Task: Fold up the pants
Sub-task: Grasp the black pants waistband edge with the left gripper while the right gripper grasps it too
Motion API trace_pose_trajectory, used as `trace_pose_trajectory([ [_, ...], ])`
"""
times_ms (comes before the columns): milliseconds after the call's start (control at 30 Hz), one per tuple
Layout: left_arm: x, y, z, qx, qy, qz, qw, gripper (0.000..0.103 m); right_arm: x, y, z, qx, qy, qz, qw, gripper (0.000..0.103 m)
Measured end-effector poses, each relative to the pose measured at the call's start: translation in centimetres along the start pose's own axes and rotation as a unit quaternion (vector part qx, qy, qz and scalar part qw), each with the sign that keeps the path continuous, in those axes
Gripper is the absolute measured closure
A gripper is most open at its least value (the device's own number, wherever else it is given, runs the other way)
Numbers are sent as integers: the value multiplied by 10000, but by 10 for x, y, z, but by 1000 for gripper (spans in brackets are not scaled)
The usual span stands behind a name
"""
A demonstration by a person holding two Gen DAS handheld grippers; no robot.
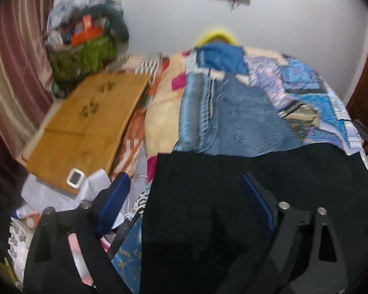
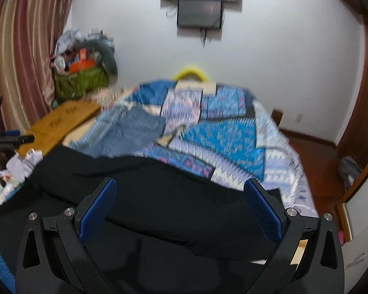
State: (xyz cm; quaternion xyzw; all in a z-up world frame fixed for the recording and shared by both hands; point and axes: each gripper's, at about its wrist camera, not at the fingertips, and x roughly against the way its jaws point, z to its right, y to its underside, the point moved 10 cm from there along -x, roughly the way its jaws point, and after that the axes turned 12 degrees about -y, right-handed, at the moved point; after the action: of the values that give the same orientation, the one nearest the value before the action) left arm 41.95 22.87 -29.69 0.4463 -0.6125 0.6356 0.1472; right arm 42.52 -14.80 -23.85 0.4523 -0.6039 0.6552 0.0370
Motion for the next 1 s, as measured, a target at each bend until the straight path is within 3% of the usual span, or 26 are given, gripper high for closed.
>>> trace_pose_trajectory([
  [133, -46, 3, -10, 16, -155, -429, 9990, 14, -34, 6, 12, 30, -115, -496, 9987, 0],
  [300, -94, 5, -11, 160, -2, -987, 9950, 24, -70, -2, 24, 179, -281, -837, 9959, 0],
  [400, -119, 7, -8, 35, -64, -1232, 9924, 26, -94, -12, 32, 159, -393, -953, 9945, 1],
  [533, -145, 13, 2, 135, 138, -1647, 9861, 27, -125, -16, 43, 73, -508, -1224, 9911, 2],
  [633, -153, 18, 12, 226, 390, -1837, 9820, 44, -145, -8, 44, 38, -621, -1521, 9864, 11],
  [700, -151, 18, 16, 107, 315, -1766, 9837, 56, -156, 1, 42, 32, -755, -1735, 9819, 18],
  [800, -143, 17, 24, -180, 161, -1608, 9867, 66, -156, 5, 39, 35, -726, -1600, 9844, 22],
  [900, -132, 15, 25, -240, -5, -1428, 9895, 80, -149, 3, 38, -20, -715, -1440, 9870, 53],
  [933, -126, 13, 25, -246, -31, -1332, 9908, 81, -146, 2, 38, -12, -655, -1375, 9883, 79],
  [967, -120, 10, 26, -327, -73, -1226, 9919, 84, -146, 2, 39, 17, -587, -1374, 9888, 96],
  [1000, -113, 6, 27, -388, -125, -1119, 9929, 85, -147, 1, 40, 57, -524, -1383, 9890, 97],
])
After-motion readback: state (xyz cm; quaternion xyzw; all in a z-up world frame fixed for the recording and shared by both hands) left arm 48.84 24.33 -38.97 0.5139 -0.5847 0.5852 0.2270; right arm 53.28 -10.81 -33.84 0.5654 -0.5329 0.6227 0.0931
